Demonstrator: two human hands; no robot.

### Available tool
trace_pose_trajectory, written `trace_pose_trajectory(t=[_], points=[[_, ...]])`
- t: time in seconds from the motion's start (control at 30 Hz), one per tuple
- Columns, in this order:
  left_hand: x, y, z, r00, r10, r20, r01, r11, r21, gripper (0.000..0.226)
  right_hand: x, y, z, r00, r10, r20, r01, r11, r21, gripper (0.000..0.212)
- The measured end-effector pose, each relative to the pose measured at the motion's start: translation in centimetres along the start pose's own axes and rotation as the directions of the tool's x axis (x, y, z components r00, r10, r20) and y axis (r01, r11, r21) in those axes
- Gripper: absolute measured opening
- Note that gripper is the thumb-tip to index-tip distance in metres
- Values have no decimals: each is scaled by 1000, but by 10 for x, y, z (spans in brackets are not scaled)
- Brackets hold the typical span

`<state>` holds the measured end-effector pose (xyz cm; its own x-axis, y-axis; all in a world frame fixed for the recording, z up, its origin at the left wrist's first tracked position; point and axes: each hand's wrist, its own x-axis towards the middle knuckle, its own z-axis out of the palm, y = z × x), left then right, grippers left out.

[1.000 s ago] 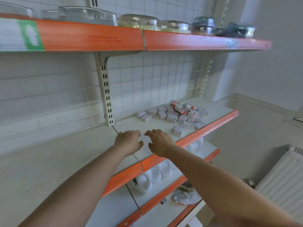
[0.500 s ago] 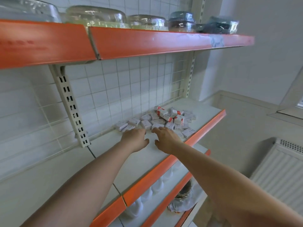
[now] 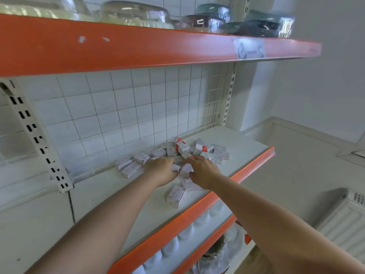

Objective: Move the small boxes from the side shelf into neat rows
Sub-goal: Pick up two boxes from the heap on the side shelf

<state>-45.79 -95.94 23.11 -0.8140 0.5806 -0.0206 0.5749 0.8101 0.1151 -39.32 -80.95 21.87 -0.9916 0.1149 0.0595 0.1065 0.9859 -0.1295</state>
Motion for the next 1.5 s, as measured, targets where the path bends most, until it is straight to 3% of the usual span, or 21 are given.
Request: trace_pose_trajectory(t=[0.23, 0.47, 0.73, 1.17, 1.5], points=[[39, 41, 3, 998, -66, -26, 64, 997, -46, 55, 34, 75, -15, 996, -75, 54, 77, 996, -33, 49], [65, 59, 18, 988, -153, -25, 152, 987, -51, 62, 55, 107, -12, 974, -209, 88, 212, 977, -18, 55], [89, 65, 30, 982, -188, -29, 187, 981, -43, 52, 68, 117, -8, 946, -311, 92, 313, 950, -4, 63], [108, 62, 34, 985, -173, 19, 174, 983, -55, 44, 75, 114, 2, 939, -323, 118, 327, 945, -17, 55], [98, 52, 23, 992, -101, -75, 105, 993, 48, 35, 67, 101, -10, 948, -287, 137, 290, 957, -4, 54]])
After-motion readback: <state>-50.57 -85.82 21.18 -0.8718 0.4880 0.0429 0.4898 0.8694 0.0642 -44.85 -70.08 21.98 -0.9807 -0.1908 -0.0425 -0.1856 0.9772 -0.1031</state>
